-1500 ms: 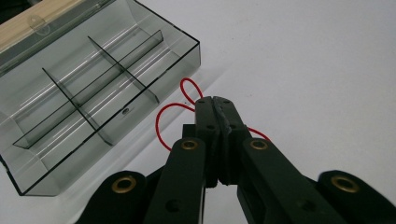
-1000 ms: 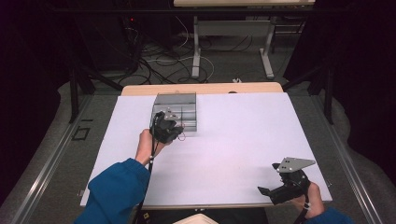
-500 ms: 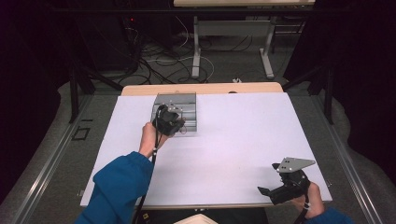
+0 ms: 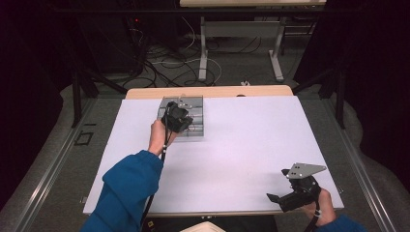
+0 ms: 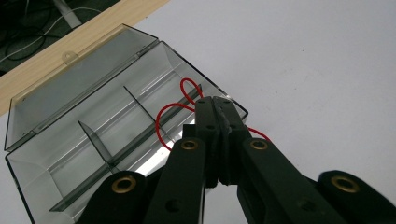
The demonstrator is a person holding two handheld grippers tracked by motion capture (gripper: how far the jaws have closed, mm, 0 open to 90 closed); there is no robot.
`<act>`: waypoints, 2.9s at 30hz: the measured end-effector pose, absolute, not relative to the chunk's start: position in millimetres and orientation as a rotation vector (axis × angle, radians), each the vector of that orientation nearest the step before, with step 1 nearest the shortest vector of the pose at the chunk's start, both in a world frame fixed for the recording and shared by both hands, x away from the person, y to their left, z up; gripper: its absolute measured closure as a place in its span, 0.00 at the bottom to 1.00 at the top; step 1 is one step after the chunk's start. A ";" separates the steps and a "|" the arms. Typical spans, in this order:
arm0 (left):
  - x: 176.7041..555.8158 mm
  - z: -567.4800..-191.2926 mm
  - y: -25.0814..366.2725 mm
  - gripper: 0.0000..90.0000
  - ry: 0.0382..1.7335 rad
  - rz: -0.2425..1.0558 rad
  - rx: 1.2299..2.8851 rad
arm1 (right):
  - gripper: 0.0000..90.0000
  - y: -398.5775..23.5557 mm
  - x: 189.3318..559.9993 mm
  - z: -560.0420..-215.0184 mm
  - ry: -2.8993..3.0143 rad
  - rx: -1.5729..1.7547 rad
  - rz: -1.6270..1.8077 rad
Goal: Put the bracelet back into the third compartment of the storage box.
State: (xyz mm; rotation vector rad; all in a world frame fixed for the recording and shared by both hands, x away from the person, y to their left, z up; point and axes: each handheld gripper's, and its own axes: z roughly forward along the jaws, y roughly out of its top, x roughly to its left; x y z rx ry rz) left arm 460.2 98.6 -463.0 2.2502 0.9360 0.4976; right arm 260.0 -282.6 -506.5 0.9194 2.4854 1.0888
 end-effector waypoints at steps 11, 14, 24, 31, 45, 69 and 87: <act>475.4 -467.1 92.8 1.00 0.978 0.505 2.239 | 0.01 -281.6 259.1 -506.9 2.479 0.939 1.090; 479.5 -469.5 90.7 1.00 0.988 0.515 2.233 | 0.01 -281.8 259.1 -506.7 2.483 0.938 1.090; 492.6 -476.9 85.7 1.00 1.017 0.525 2.227 | 0.01 -281.7 259.4 -506.8 2.485 0.935 1.093; 499.9 -483.1 86.8 1.00 1.035 0.527 2.243 | 0.01 -281.9 259.3 -506.8 2.484 0.939 1.094; 510.4 -484.7 82.7 1.00 1.040 0.526 2.245 | 0.01 -281.3 259.6 -507.1 2.477 0.936 1.097; 524.0 -497.6 71.5 1.00 1.043 0.549 2.271 | 0.01 -282.3 260.1 -507.2 2.480 0.934 1.099; 534.1 -508.5 66.4 1.00 1.068 0.574 2.275 | 0.01 -281.6 260.2 -507.5 2.477 0.941 1.094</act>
